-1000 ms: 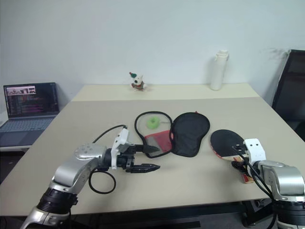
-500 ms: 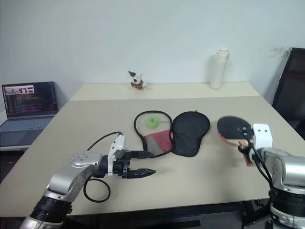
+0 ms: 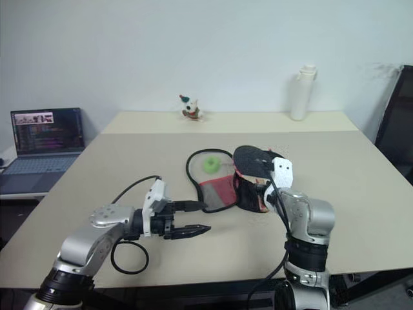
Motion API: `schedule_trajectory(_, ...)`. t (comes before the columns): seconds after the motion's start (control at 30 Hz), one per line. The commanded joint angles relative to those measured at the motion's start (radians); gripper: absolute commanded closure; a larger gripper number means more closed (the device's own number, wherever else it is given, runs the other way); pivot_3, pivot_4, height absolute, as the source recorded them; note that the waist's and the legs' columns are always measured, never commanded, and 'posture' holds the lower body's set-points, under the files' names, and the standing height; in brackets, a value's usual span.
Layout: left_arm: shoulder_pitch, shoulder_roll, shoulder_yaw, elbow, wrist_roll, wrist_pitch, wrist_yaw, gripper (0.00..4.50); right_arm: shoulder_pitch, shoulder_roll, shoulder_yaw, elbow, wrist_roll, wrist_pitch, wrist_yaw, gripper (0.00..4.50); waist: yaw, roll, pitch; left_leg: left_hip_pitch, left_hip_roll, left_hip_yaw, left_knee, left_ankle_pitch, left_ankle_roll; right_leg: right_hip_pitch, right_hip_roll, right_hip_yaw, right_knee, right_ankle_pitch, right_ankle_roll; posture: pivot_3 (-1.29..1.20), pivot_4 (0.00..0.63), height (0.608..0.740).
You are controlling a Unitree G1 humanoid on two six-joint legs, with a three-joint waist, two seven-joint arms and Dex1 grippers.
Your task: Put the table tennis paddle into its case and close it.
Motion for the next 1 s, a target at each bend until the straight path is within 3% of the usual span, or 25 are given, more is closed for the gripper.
schedule_trajectory(0.03, 0.001, 0.014, 0.028, -0.046, -0.019, -0.001, 0.003, 0.9, -0.035, -0.015, 0.022, 0.081, -0.014, -0.137, -0.007, 3.42, -0.002, 0.0, 0.0, 0.0, 0.0, 0.0, 0.0, 0.0, 0.0, 0.0, 0.0, 0.0, 0.0, 0.0, 0.0, 0.0, 0.15, 0.74)
schedule_trajectory(0.33, 0.008, 0.015, 0.025, -0.046, -0.014, -0.005, 0.008, 0.9, -0.067, -0.025, 0.021, 0.29, -0.032, -0.314, -0.054, 3.42, -0.005, 0.0, 0.0, 0.0, 0.002, 0.0, -0.001, 0.0, 0.0, -0.001, 0.003, 0.0, 0.001, 0.0, -0.001, 0.0, 0.15, 0.74)
schedule_trajectory(0.73, 0.001, 0.012, 0.019, -0.041, -0.011, -0.005, 0.007, 0.9, -0.088, 0.054, -0.011, 0.351, 0.002, -0.367, -0.148, 3.42, -0.007, 0.0, 0.0, 0.001, 0.003, 0.0, -0.001, 0.0, 0.0, -0.001, 0.003, 0.0, 0.001, 0.0, -0.001, 0.0, 0.15, 0.74)
schedule_trajectory(0.77, 0.0, 0.012, 0.019, -0.041, -0.01, -0.005, 0.007, 0.9, -0.093, 0.057, -0.013, 0.359, 0.002, -0.372, -0.153, 2.69, -0.006, 0.0, 0.0, 0.001, 0.003, 0.0, -0.001, 0.0, 0.0, -0.001, 0.003, 0.0, 0.002, 0.0, -0.001, 0.0, 0.15, 0.74)
schedule_trajectory(0.97, -0.002, 0.015, 0.022, -0.039, -0.008, -0.002, 0.012, 0.9, -0.104, 0.065, 0.013, 0.368, 0.012, -0.38, -0.165, 0.8, -0.006, 0.0, 0.0, 0.001, 0.002, 0.0, -0.001, 0.0, 0.0, -0.001, 0.003, 0.001, 0.001, 0.0, -0.001, 0.0, 0.15, 0.74)
schedule_trajectory(1.0, -0.002, 0.015, 0.023, -0.04, -0.009, 0.0, 0.013, 0.9, -0.103, 0.066, 0.019, 0.358, 0.015, -0.374, -0.165, 0.8, -0.006, 0.0, 0.0, 0.001, 0.003, -0.001, -0.001, 0.0, 0.0, -0.001, 0.003, 0.001, 0.001, 0.0, -0.001, 0.0, 0.15, 0.74)
